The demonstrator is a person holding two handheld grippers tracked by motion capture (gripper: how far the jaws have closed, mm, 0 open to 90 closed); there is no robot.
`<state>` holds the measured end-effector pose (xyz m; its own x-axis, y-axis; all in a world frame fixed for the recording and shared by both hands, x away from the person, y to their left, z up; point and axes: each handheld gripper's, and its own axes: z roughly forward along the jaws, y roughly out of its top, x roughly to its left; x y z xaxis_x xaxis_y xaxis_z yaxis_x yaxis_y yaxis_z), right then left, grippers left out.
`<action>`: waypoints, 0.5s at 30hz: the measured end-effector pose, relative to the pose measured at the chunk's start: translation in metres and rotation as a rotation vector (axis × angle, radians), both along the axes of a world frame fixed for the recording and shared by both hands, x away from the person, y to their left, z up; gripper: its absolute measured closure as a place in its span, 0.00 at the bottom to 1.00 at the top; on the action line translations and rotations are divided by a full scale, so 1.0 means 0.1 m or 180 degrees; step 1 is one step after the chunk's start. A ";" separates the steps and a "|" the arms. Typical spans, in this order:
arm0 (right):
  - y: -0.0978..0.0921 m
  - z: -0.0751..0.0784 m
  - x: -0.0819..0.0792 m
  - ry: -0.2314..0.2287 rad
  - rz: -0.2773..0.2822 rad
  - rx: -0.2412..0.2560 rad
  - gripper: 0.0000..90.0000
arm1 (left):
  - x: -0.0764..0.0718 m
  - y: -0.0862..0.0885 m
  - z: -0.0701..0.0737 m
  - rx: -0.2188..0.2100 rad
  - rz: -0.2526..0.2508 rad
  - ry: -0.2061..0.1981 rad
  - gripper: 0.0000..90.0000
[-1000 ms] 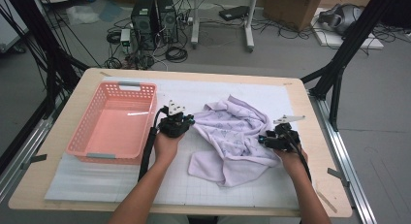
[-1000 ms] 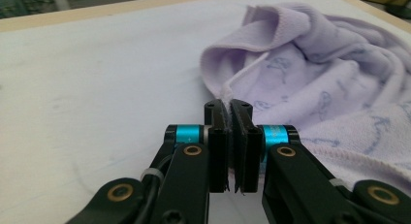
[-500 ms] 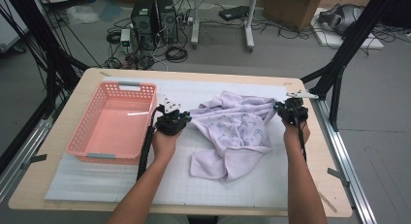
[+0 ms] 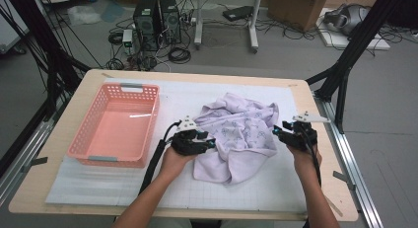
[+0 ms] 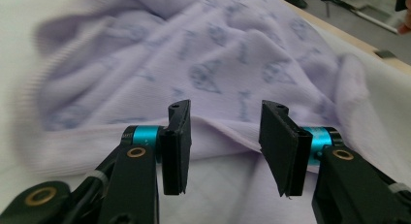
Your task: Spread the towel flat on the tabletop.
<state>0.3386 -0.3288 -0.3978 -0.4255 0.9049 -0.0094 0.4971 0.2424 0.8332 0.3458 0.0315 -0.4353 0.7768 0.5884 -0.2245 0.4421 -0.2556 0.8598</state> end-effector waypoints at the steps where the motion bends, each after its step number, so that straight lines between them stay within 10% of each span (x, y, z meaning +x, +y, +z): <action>1: -0.01 -0.02 -0.08 -0.0012 0.0010 0.0008 0.62 | -0.02 -0.06 -0.01 0.0021 -0.0068 0.0031 0.61; 8: -0.06 -0.21 -0.37 0.0037 0.0132 -0.0009 0.60 | -0.13 -0.48 -0.08 0.0458 -0.0467 -0.0099 0.52; 15: 0.05 -0.22 -0.37 0.0057 0.0335 0.0037 0.59 | -0.09 -0.44 -0.08 0.0488 -0.0361 -0.0072 0.86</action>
<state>0.3018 -0.3237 -0.4196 -0.5181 0.8553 0.0093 0.4841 0.2843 0.8275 0.3368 -0.0127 -0.4429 0.8438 0.5228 -0.1208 0.3841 -0.4314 0.8163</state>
